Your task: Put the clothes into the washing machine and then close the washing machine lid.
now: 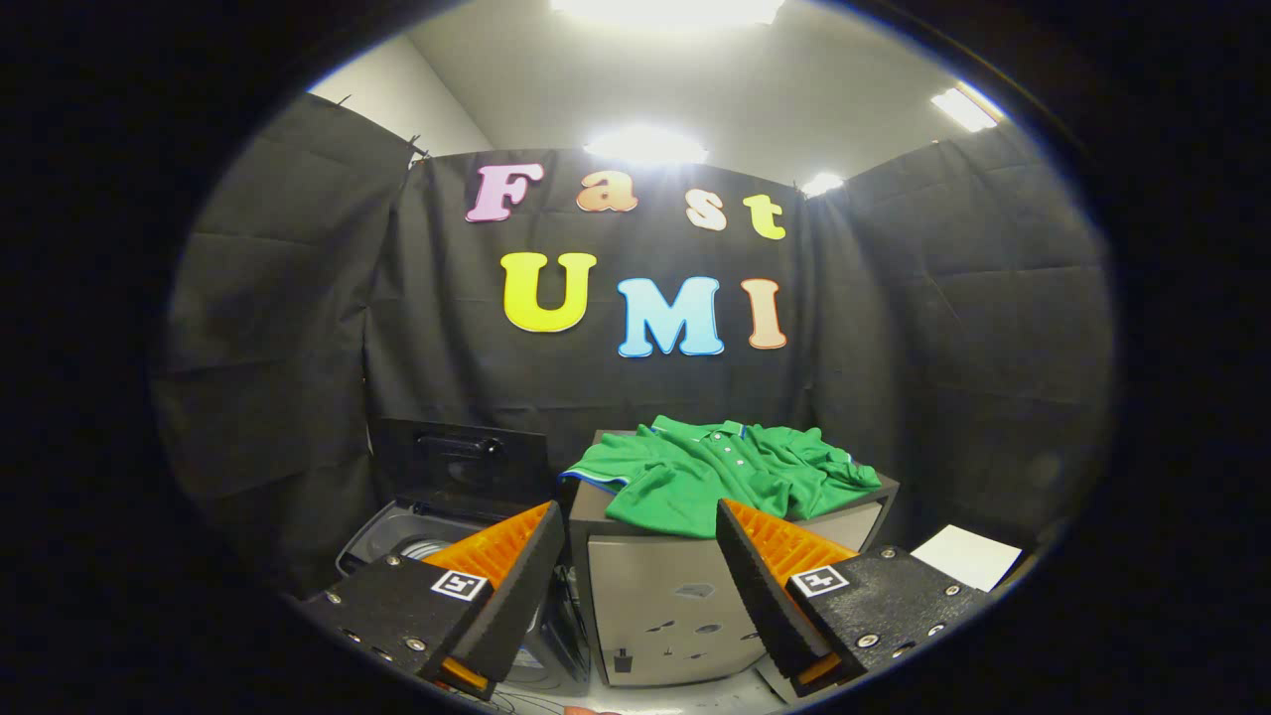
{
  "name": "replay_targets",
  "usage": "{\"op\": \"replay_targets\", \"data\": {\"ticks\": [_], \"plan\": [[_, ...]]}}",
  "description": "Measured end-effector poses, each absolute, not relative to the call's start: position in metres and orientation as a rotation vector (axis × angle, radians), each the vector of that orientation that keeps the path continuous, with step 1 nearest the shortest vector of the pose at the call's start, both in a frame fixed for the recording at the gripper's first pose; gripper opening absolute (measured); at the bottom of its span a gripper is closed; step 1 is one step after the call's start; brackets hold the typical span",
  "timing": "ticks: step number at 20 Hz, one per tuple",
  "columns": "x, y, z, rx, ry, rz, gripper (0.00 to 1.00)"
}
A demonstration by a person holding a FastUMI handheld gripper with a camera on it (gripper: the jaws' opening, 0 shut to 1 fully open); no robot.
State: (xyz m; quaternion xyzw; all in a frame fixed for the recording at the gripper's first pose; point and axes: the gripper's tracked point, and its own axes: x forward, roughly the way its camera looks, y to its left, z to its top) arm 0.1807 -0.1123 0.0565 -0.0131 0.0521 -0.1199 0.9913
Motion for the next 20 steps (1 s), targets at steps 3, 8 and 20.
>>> {"op": "replay_targets", "data": {"ticks": [3, 8, 20], "plan": [[0.208, -0.149, 0.055, -0.011, 0.149, -0.290, 0.95], [0.246, -0.204, 0.042, 0.011, 0.276, -0.355, 0.96], [0.345, -0.272, 0.004, 0.100, 0.555, -0.321, 0.95]]}}
